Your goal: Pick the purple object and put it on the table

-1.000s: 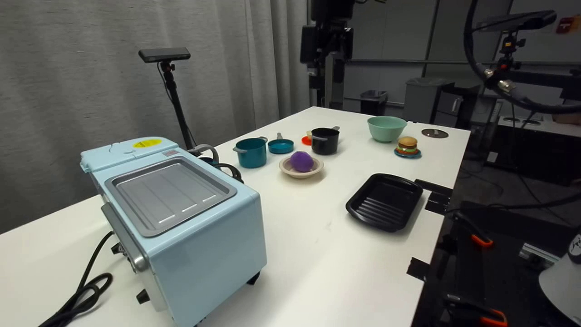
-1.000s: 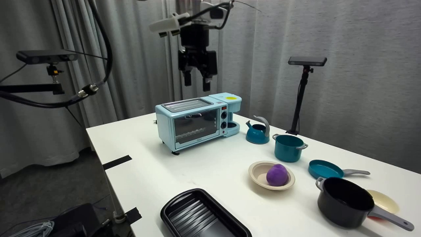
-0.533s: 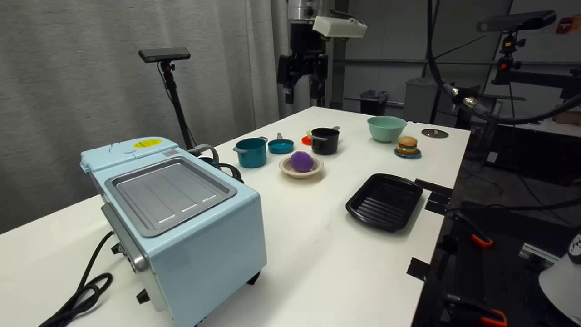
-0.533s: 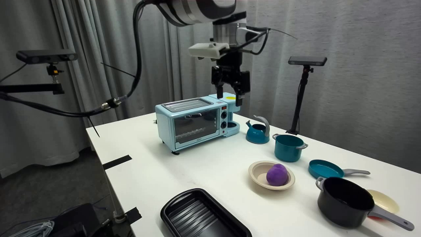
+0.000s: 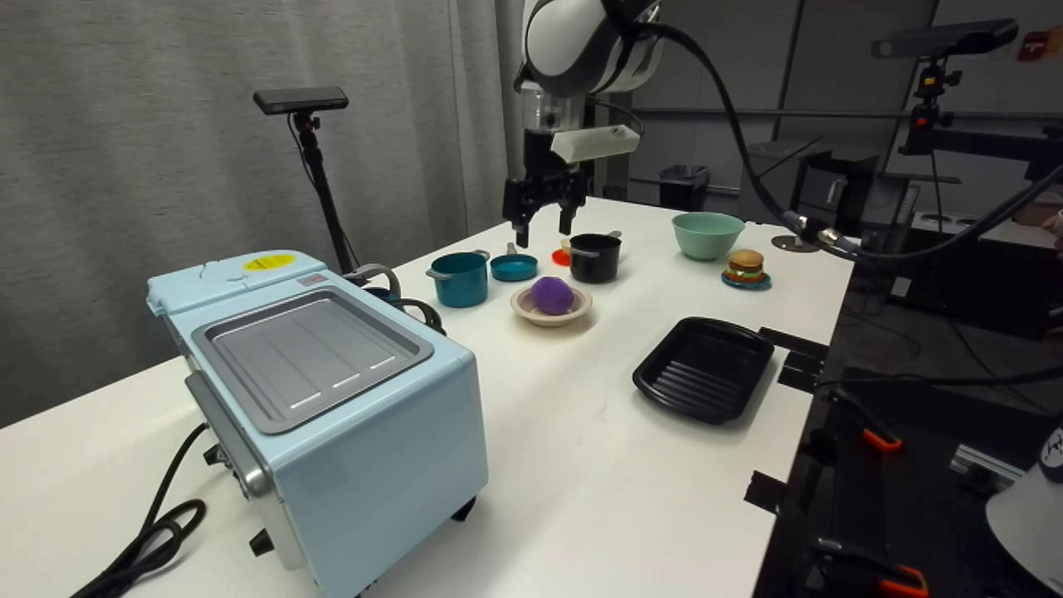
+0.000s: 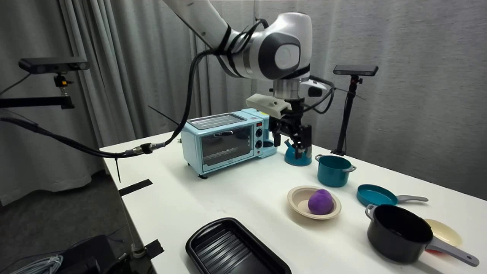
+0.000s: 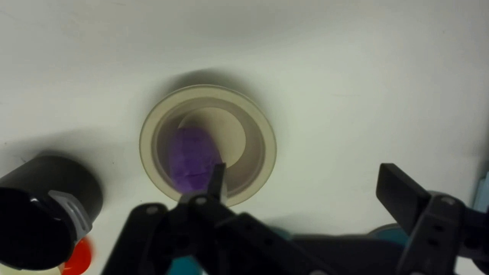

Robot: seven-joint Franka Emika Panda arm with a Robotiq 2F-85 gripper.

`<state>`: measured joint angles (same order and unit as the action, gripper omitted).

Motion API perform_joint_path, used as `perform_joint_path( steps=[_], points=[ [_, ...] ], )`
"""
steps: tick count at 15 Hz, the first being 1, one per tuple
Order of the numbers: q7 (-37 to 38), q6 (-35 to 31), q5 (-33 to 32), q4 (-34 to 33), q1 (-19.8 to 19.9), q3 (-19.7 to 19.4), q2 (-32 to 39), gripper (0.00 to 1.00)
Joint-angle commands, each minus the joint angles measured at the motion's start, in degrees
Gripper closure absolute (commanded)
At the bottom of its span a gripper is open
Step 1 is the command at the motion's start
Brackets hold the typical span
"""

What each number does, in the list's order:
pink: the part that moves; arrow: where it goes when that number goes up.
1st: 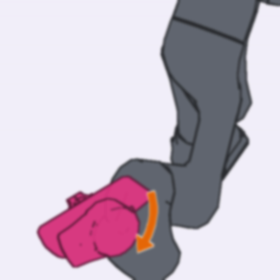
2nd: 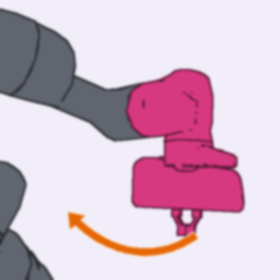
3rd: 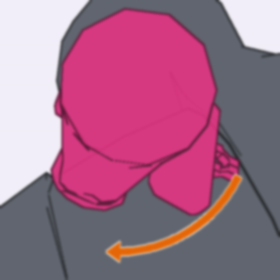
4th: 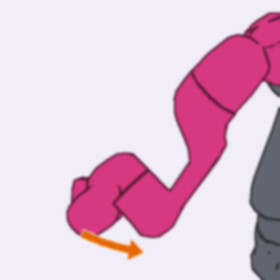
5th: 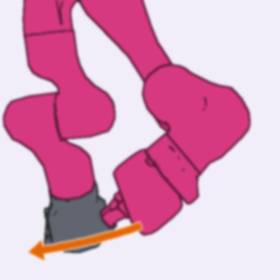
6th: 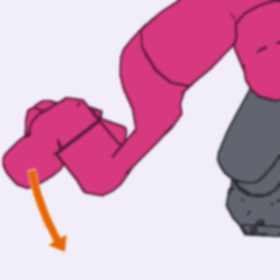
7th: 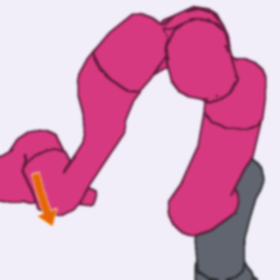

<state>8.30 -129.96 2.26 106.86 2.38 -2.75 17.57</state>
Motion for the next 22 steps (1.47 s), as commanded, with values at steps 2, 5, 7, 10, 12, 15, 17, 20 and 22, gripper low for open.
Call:
perform_joint_path(
  steps=[2, 5, 7, 10, 12, 15, 17, 20, 22],
  points=[
    [0.84, -2.98, 0.33, -2.53, 0.13, -0.57, 7.4, 0.0],
    [1.53, -5.05, -0.97, -3.22, 0.19, -1.82, 10.63, 0.0],
    [1.66, -6.13, -1.33, -4.16, 0.45, -2.84, 12.61, 0.0],
    [2.04, -6.97, -1.44, -6.19, 0.89, -4.4, 15.63, 0.0],
    [2.45, -6.93, -1.63, -7.95, 1.12, -5.35, 17.75, 0.0],
    [3.0, -6.74, -2.06, -10.98, 1.37, -6.54, 20.75, 0.0],
    [3.04, -6.89, -2.07, -13.31, 1.55, -6.85, 22.8, 0.0],
    [3.23, -6.58, -1.72, -16.5, 1.68, -6.92, 25.24, 0.27],
    [3.26, -6.53, -1.92, -17.96, 1.51, -6.98, 26.37, 0.4]
  ],
)
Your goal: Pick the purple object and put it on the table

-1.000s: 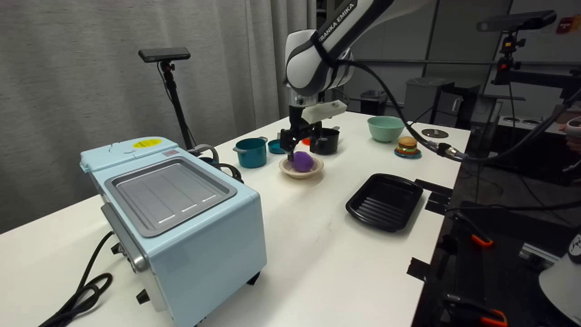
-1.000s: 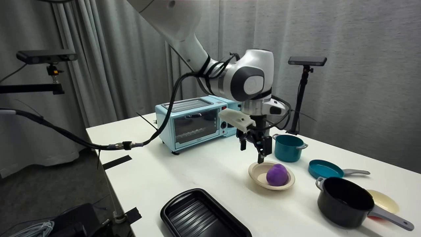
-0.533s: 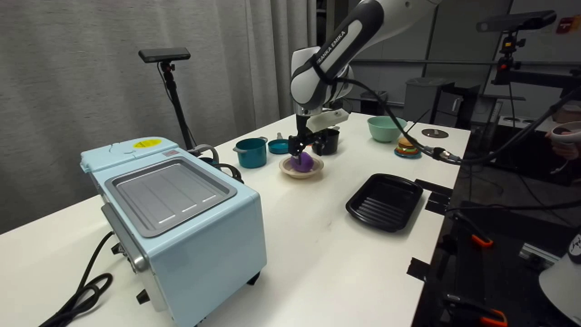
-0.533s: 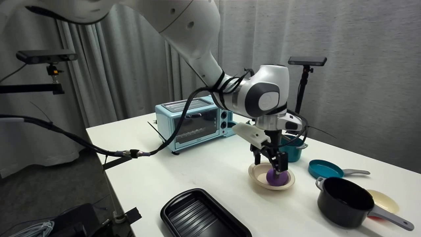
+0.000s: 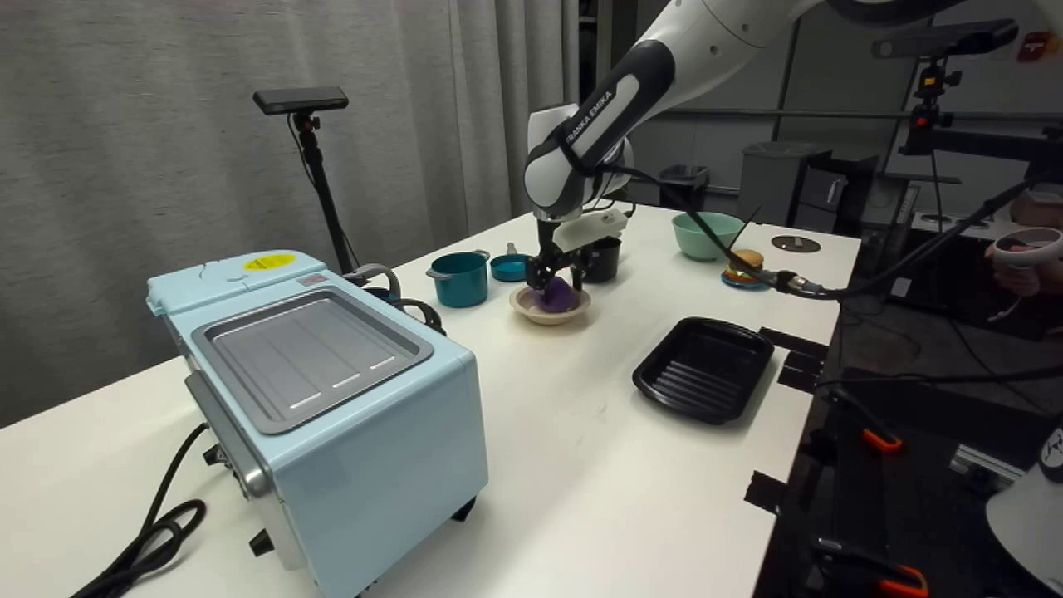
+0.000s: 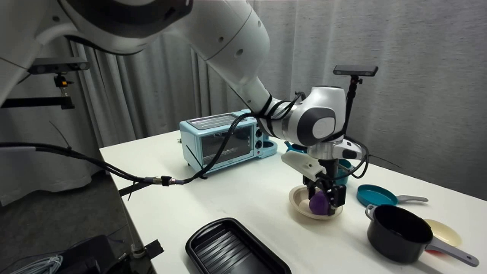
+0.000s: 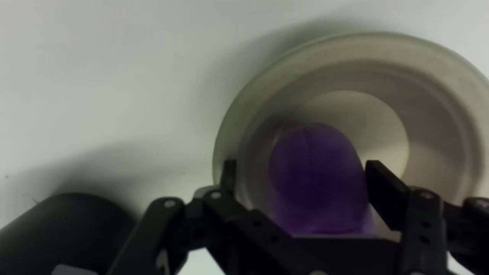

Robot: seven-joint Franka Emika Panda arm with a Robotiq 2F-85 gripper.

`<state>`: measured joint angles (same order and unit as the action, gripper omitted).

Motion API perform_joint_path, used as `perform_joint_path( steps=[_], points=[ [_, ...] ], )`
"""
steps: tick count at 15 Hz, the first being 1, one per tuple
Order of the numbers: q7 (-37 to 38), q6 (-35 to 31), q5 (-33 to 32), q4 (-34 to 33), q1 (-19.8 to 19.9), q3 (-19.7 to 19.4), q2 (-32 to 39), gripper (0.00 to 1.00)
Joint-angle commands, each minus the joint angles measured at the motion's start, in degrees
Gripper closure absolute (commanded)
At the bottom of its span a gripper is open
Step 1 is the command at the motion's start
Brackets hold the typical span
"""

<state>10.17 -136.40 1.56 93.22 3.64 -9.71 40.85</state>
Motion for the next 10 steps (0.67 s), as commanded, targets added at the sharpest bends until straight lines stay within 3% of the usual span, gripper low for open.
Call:
perform_joint_path(
  steps=[1, 7, 8, 10],
  points=[
    [1.35, 0.09, -1.09, -4.86, 0.28, 0.06, 3.29, 0.47],
    [0.12, 0.35, -0.93, -5.56, 0.38, 0.56, 1.25, 0.91],
    [-0.06, 0.65, -0.48, -5.58, 0.63, 0.87, 0.51, 0.96],
    [-0.35, 1.14, -0.02, -4.62, 0.91, 1.15, -1.88, 0.95]
  ],
)
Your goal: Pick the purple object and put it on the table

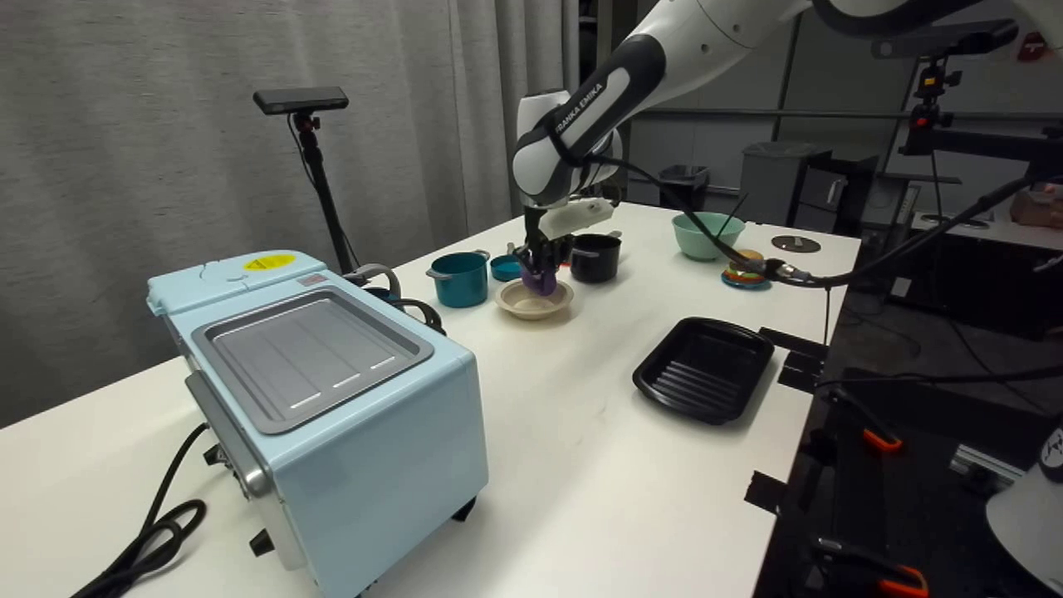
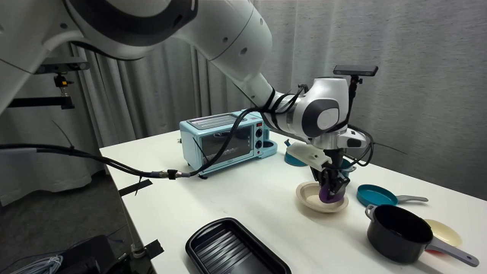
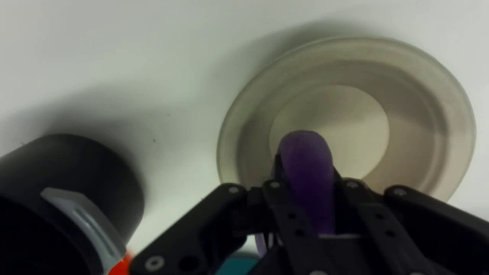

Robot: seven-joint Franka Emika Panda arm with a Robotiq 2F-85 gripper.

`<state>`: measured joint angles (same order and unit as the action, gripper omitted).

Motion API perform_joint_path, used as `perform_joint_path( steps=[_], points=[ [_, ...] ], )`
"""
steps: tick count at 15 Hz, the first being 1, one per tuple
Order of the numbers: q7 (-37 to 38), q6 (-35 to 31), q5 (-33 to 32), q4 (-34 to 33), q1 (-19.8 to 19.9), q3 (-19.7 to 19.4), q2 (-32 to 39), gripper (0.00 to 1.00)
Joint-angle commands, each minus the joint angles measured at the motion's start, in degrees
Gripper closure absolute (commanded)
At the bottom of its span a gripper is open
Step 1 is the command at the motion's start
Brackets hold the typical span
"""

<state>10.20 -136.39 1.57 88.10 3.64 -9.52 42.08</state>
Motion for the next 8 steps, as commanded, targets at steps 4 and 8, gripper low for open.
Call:
perform_joint_path(
  steps=[4, 8],
  points=[
    [-1.51, 2.35, 0.99, 6.2, 1.68, 1.48, -11.14, 0.96],
    [-4.06, 6.66, 3.4, 14.06, 4.01, 1.86, -20.15, 0.96]
  ],
)
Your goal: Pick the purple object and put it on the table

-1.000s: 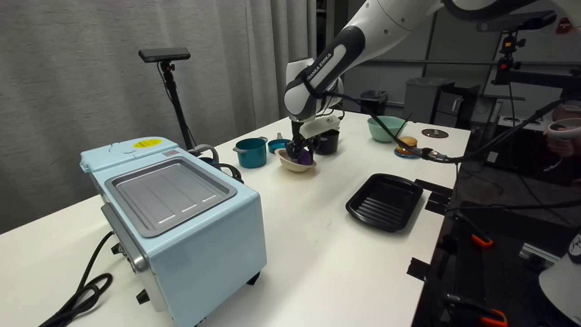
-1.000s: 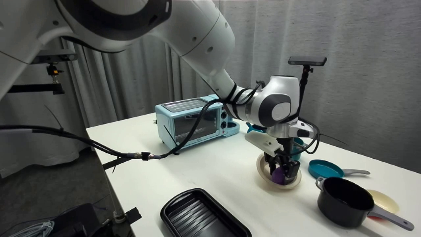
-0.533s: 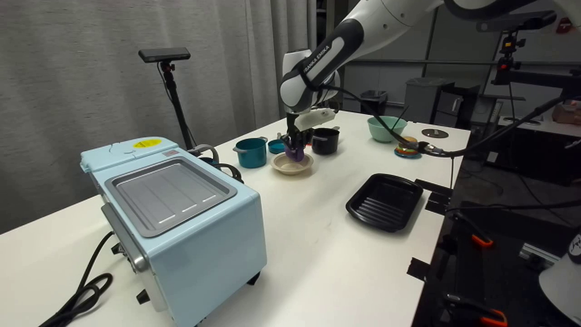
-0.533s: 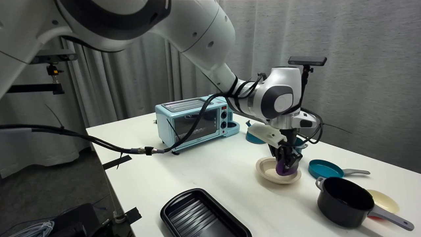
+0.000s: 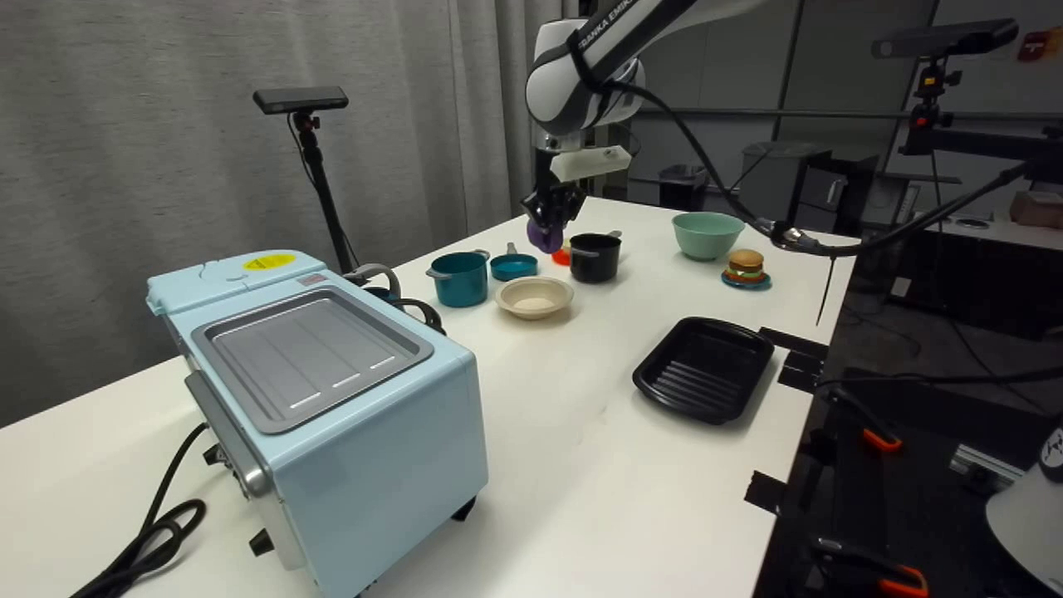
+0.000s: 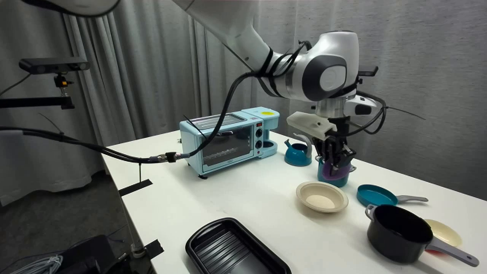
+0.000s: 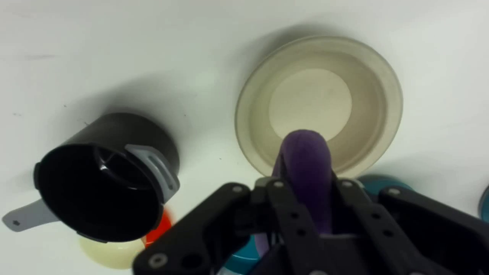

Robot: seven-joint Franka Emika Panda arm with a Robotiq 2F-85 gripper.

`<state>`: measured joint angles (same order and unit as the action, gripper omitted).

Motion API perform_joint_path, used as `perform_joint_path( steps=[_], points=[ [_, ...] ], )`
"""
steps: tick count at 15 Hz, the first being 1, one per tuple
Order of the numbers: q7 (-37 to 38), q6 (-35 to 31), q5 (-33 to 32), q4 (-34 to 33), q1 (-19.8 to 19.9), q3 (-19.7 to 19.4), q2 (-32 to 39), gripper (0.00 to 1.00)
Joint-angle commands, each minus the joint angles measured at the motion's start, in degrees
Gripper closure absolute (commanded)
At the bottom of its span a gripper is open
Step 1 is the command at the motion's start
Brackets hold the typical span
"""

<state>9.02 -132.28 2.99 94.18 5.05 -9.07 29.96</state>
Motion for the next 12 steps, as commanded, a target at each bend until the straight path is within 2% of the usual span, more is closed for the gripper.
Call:
perform_joint_path(
  steps=[1, 6, 12],
  points=[
    [-3.53, 3.34, 2.27, 10.53, 3.08, 1.16, -10.42, 0.96],
    [-5.5, 4.71, 1.31, 21.29, 5.41, -0.93, -17.38, 0.96],
    [-2.9, -0.01, -1.26, 26.93, 6.57, -3.4, -14.53, 0.96]
  ],
)
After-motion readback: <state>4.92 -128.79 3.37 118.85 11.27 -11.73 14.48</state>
